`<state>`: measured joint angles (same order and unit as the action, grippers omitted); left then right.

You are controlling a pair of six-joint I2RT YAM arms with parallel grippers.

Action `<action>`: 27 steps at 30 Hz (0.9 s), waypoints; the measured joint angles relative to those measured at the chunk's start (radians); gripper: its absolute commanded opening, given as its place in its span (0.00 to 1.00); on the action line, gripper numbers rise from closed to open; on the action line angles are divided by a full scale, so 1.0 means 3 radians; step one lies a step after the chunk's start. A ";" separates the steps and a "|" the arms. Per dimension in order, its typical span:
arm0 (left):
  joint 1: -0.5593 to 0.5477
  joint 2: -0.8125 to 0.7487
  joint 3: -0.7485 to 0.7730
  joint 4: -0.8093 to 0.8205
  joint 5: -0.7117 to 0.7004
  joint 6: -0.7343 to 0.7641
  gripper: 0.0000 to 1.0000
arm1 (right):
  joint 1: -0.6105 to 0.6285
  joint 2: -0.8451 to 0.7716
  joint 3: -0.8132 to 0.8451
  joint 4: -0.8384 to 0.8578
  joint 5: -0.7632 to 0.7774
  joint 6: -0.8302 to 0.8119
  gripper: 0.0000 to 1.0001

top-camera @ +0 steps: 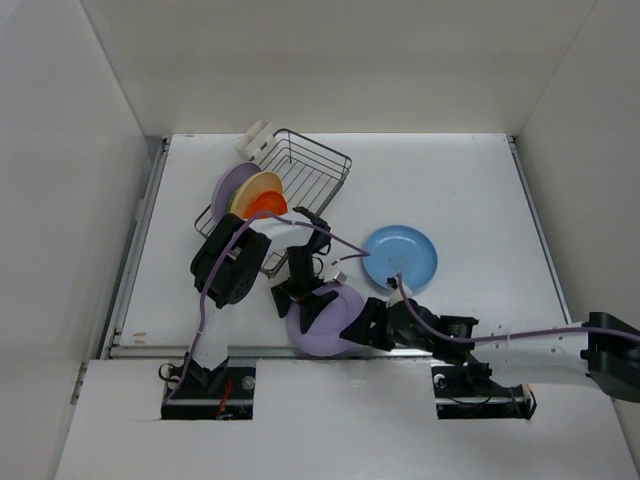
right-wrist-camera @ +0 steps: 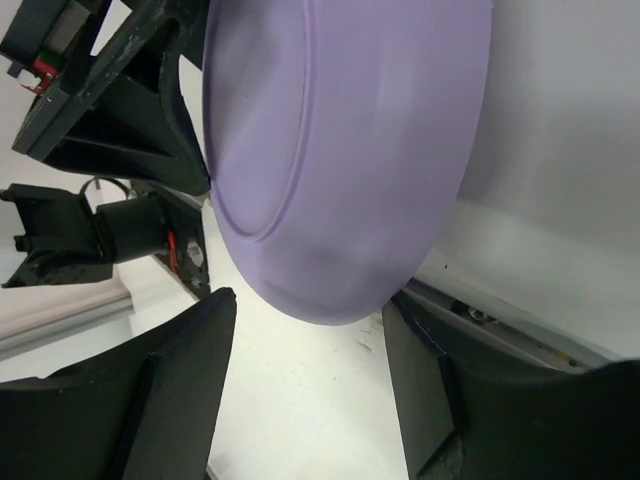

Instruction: Unload the plates from the dish rack

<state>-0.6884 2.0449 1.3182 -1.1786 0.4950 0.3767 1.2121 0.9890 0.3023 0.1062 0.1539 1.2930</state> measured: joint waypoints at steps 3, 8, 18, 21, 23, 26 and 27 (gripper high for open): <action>0.0013 0.0000 0.0001 -0.0003 0.0014 0.0006 0.93 | 0.0013 0.0116 0.0065 -0.0019 0.0028 -0.0088 0.65; 0.0020 0.0000 0.0022 -0.0061 -0.0058 0.0106 0.93 | 0.0043 0.0556 0.0168 0.0083 0.0055 -0.0177 0.65; 0.0023 0.0067 0.0116 -0.0125 -0.0085 0.0181 0.92 | 0.0046 0.0467 0.0122 0.0086 0.0334 0.0057 0.72; 0.0018 0.0067 0.0142 -0.0084 -0.0018 0.0150 0.92 | 0.0047 0.0139 -0.0098 0.0178 0.0502 0.0373 0.72; 0.0003 0.0070 0.0155 -0.0064 0.0025 0.0135 0.92 | 0.0047 0.0053 -0.0214 0.0263 0.0619 0.0521 0.72; -0.0011 0.0104 0.0196 -0.0083 0.0060 0.0120 0.92 | 0.0045 0.0178 -0.0244 0.0369 0.0750 0.0579 0.72; -0.0010 0.0123 0.0217 -0.0098 0.0062 0.0113 0.92 | 0.0045 0.0285 -0.0238 0.0439 0.0778 0.0559 0.68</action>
<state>-0.6914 2.0819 1.3834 -1.2079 0.5137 0.4107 1.2255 1.0744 0.2310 0.2379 0.3874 1.4609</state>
